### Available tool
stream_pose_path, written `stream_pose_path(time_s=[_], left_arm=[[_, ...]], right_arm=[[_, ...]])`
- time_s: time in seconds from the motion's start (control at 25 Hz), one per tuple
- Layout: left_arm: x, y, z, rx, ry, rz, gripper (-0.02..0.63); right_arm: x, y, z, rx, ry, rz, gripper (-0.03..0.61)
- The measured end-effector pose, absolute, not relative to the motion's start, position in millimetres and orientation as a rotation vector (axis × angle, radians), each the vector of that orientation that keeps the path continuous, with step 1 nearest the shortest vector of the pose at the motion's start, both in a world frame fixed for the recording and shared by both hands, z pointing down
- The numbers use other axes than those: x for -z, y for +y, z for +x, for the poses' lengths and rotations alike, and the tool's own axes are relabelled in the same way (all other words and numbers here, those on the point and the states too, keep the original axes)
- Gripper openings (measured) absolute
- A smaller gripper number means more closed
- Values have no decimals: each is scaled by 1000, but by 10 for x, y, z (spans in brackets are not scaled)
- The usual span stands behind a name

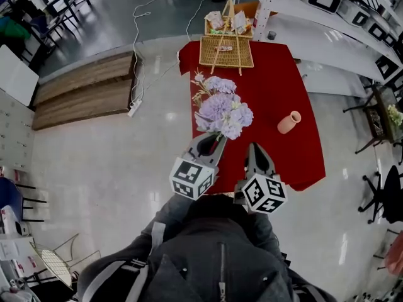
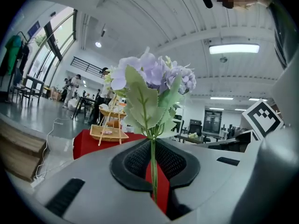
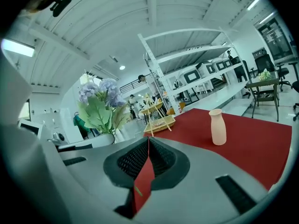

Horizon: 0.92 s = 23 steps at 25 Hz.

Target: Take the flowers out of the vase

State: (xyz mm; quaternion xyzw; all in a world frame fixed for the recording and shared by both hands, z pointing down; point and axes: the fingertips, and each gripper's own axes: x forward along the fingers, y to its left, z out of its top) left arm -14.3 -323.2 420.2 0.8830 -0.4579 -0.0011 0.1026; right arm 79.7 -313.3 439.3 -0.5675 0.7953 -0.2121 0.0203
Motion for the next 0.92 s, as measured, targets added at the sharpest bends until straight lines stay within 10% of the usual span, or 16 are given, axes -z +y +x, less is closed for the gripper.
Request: stream_pose_path(time_s=[0.92], left_arm=[[-4186,-3242,-108,17,-1307,2639,34]], right_arm=[[-4347,-3155,758,615,2466,-1793,14]])
